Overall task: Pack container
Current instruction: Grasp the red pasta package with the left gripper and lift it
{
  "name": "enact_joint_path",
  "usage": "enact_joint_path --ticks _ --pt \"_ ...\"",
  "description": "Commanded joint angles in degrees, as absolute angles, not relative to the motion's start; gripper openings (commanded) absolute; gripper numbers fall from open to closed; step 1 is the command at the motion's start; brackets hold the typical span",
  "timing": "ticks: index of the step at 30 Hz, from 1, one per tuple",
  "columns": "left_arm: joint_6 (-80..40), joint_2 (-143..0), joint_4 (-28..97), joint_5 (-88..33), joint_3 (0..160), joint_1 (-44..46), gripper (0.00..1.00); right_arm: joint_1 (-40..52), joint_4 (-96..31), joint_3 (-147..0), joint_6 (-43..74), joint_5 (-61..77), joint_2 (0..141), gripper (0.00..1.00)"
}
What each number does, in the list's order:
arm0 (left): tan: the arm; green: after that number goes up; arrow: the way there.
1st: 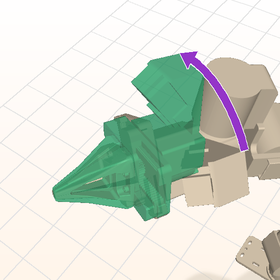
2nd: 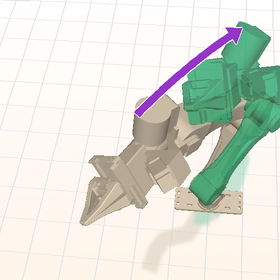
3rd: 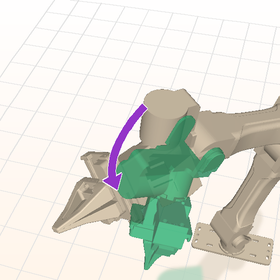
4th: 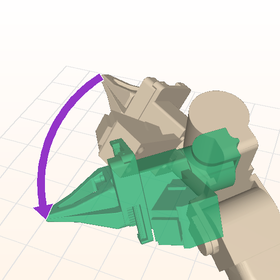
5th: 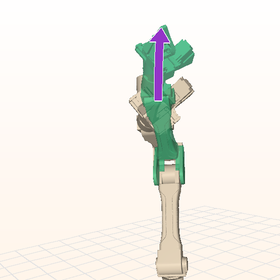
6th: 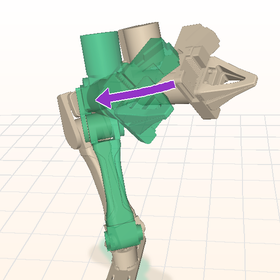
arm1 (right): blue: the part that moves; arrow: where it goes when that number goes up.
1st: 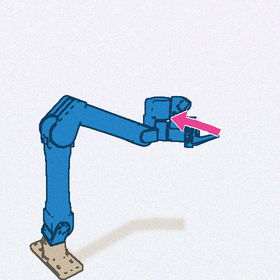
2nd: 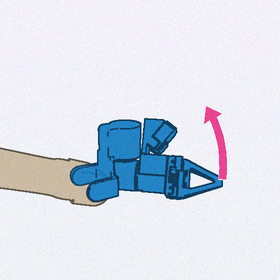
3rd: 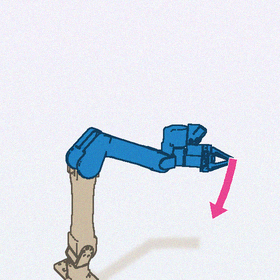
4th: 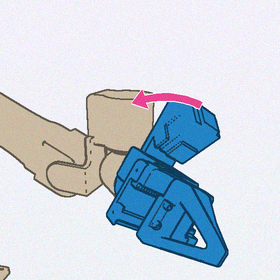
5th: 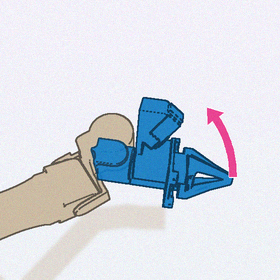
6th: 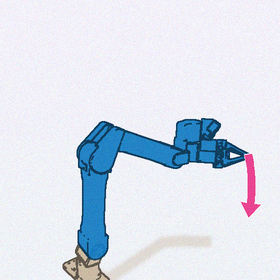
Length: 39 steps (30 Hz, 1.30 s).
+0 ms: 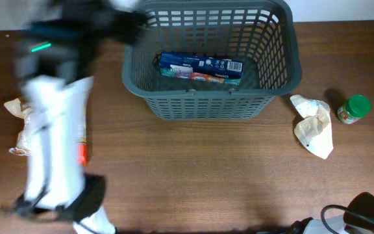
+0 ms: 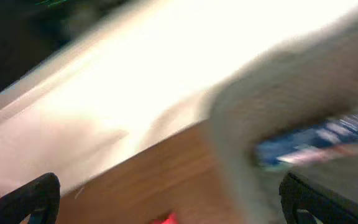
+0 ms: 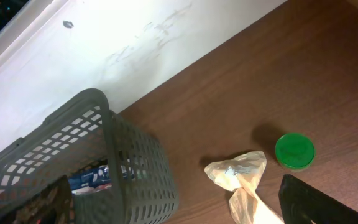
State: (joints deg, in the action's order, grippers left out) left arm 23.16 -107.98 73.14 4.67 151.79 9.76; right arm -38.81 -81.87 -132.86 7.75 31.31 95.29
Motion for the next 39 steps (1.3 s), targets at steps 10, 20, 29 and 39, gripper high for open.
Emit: enact_joint_path --ticks 10,20,29,39 --pt "8.8 -105.7 83.1 -7.2 126.1 -26.4 0.99 -39.1 -81.7 -133.1 7.8 31.0 95.3 0.99" --pt "13.1 -118.0 74.2 -7.0 107.8 -25.9 0.93 -39.1 -81.7 -133.1 7.8 31.0 95.3 0.99" --pt "18.1 -125.5 73.3 -1.2 107.8 -21.0 0.92 -39.1 -81.7 -133.1 7.8 31.0 95.3 0.99" --pt "13.3 -131.9 67.9 2.9 107.8 -19.7 0.92 -39.1 -81.7 -133.1 7.8 31.0 95.3 0.99"
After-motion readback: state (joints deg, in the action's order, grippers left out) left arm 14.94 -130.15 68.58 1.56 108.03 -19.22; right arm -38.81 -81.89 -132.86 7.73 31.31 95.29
